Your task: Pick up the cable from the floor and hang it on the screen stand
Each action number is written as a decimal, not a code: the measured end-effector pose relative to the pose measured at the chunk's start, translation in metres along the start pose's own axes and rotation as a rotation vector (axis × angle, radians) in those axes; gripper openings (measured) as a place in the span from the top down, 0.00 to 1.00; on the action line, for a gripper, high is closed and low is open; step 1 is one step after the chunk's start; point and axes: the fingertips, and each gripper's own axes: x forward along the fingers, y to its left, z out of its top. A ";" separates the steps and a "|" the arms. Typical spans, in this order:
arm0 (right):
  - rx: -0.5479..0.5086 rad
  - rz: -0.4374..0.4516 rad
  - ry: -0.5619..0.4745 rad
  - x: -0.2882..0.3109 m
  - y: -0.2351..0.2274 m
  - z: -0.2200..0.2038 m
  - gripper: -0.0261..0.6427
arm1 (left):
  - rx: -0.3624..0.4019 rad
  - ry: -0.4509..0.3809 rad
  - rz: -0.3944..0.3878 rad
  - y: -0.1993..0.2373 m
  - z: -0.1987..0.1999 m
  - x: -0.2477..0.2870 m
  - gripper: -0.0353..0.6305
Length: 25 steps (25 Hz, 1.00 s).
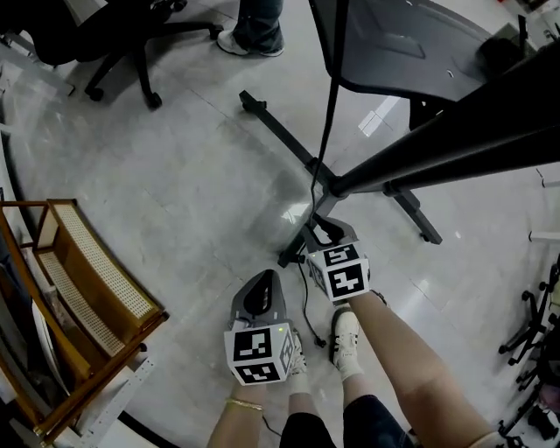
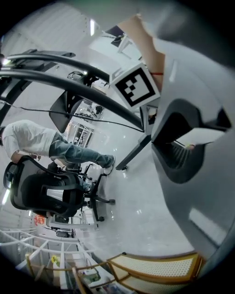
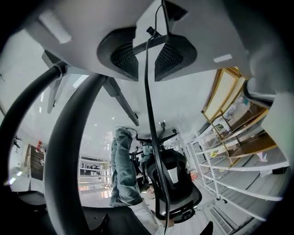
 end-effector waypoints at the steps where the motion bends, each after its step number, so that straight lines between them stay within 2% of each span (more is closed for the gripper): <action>1: 0.000 0.001 0.010 0.008 -0.001 -0.005 0.81 | -0.011 0.000 0.005 0.002 -0.002 0.004 0.94; 3: 0.017 0.001 0.023 0.019 -0.003 -0.011 0.81 | -0.030 -0.002 0.007 0.003 -0.007 0.012 0.94; 5: 0.026 -0.007 0.003 0.022 -0.006 -0.010 0.93 | -0.035 -0.001 0.006 0.002 -0.010 0.017 0.94; 13: -0.017 0.002 -0.054 -0.014 0.005 -0.009 0.94 | 0.007 0.025 -0.011 -0.016 -0.019 -0.002 0.94; 19: 0.003 0.000 -0.102 -0.100 0.030 -0.001 0.94 | 0.062 0.012 -0.073 -0.056 0.009 -0.051 0.94; 25: 0.082 -0.082 -0.177 -0.232 0.047 0.028 0.94 | 0.123 -0.011 -0.191 -0.119 0.061 -0.122 0.94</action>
